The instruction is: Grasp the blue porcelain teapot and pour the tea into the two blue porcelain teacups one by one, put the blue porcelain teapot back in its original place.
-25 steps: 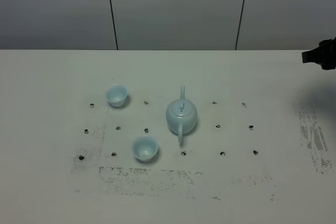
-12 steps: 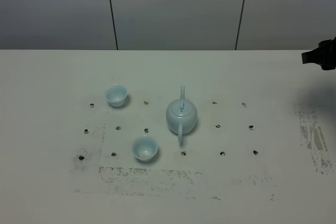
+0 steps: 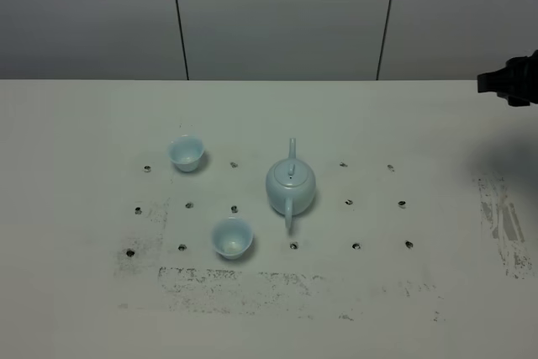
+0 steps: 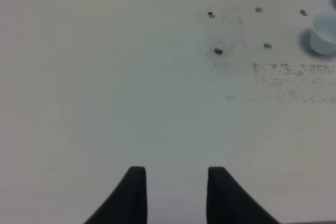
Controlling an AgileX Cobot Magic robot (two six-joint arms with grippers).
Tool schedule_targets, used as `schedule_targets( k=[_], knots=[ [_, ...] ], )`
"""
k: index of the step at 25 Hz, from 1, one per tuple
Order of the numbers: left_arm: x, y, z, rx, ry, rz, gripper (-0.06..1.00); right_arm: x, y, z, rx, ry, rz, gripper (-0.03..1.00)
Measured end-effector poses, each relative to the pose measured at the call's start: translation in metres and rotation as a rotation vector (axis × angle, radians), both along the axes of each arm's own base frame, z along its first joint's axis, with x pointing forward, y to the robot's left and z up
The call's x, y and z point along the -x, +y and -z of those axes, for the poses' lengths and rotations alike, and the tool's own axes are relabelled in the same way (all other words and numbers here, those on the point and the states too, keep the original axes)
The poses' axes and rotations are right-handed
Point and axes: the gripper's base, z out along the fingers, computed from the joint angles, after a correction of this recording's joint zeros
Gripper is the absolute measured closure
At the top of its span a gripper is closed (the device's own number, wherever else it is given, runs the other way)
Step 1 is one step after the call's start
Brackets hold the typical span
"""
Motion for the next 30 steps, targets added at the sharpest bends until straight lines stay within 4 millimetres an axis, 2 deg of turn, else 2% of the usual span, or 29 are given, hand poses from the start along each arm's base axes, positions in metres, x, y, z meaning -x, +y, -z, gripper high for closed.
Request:
schedule_targets(
  k=[5,7,12,16,19,24,30],
  knots=[
    [0.000,0.000,0.000,0.000,-0.001,0.000,0.60,0.015,0.038,-0.003,0.028,0.098,-0.107,0.54],
    [0.000,0.000,0.000,0.000,-0.001,0.000,0.60,0.026,0.062,-0.002,0.065,0.164,-0.154,0.56],
    [0.000,0.000,0.000,0.000,-0.002,0.000,0.60,0.056,0.137,0.001,0.121,0.237,-0.258,0.59],
    [0.000,0.000,0.000,0.000,-0.002,0.000,0.60,0.075,0.175,0.001,0.128,0.226,-0.308,0.59],
    [0.000,0.000,0.000,0.000,-0.002,0.000,0.60,0.083,0.191,0.000,0.113,0.204,-0.337,0.58],
    [0.000,0.000,0.000,0.000,-0.002,0.000,0.60,0.085,0.212,-0.003,-0.032,0.136,-0.341,0.52],
    [0.000,0.000,0.000,0.000,-0.002,0.000,0.60,0.083,0.222,0.018,-0.129,0.242,-0.273,0.50]
  ],
)
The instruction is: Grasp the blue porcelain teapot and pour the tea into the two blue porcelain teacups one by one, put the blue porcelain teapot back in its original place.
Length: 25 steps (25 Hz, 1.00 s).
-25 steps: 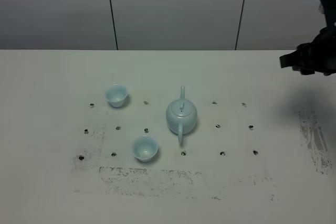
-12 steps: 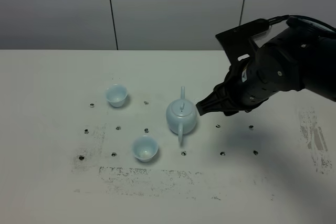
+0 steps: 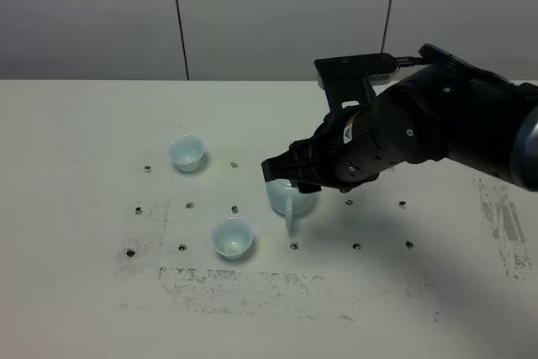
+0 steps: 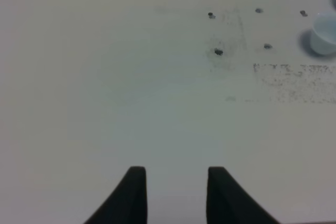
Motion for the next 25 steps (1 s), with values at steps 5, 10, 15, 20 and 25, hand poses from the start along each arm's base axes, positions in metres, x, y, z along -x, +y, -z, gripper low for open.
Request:
schedule_targets(
  k=[5,10,15,20,25],
  knots=[
    [0.000,0.000,0.000,0.000,0.000,0.000,0.60,-0.005,0.005,0.023,0.016,0.054,0.008,0.50],
    [0.000,0.000,0.000,0.000,0.000,0.000,0.60,-0.014,0.011,0.047,0.021,0.059,0.010,0.50],
    [0.000,0.000,0.000,0.000,0.000,0.000,0.60,-0.018,0.014,0.057,0.020,0.045,0.007,0.50],
    [0.000,0.000,0.000,0.000,-0.001,0.000,0.60,-0.021,0.016,0.069,0.033,0.050,0.004,0.50],
    [0.000,0.000,0.000,0.000,-0.001,0.000,0.60,-0.022,0.017,0.071,0.045,0.030,0.000,0.50]
  ],
)
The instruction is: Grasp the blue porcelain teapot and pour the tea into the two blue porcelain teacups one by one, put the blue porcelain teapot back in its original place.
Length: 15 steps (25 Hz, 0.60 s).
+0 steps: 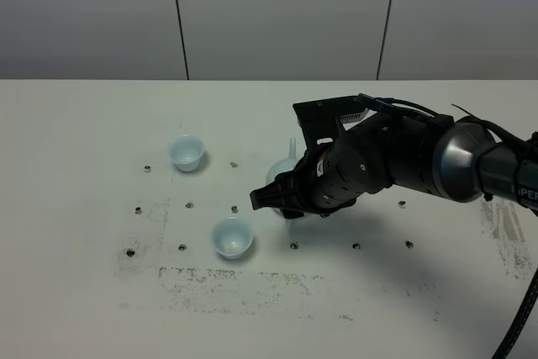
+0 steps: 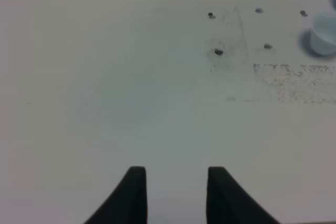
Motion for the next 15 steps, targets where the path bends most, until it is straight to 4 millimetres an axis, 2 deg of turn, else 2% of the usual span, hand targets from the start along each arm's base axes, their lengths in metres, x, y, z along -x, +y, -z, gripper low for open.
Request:
schedule_targets(
  k=[6,15],
  knots=[
    [0.000,0.000,0.000,0.000,0.000,0.000,0.60,-0.002,-0.001,0.013,0.057,0.003,-0.008,0.50],
    [0.000,0.000,0.000,0.000,0.000,0.000,0.60,-0.003,-0.007,0.014,0.138,-0.012,-0.027,0.50]
  ],
)
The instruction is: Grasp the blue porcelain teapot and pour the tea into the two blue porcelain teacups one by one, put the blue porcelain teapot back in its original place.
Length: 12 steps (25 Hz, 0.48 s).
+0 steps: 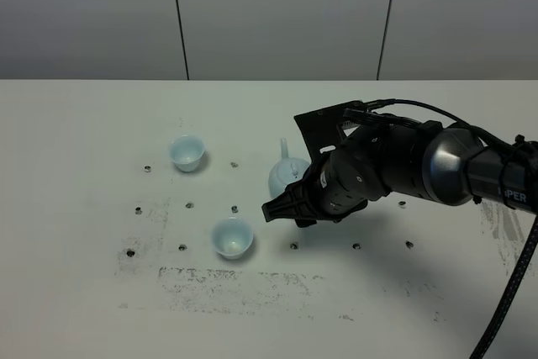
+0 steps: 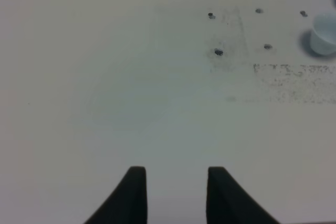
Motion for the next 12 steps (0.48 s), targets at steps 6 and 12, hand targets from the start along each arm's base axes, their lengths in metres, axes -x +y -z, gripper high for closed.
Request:
schedule_targets(
  k=[6,12],
  knots=[
    [0.000,0.000,0.000,0.000,0.000,0.000,0.60,-0.001,-0.001,0.000,0.025,-0.013,-0.016,0.49],
    [0.000,0.000,0.000,0.000,0.000,0.000,0.60,-0.004,0.004,-0.014,0.058,0.006,-0.101,0.49]
  ],
)
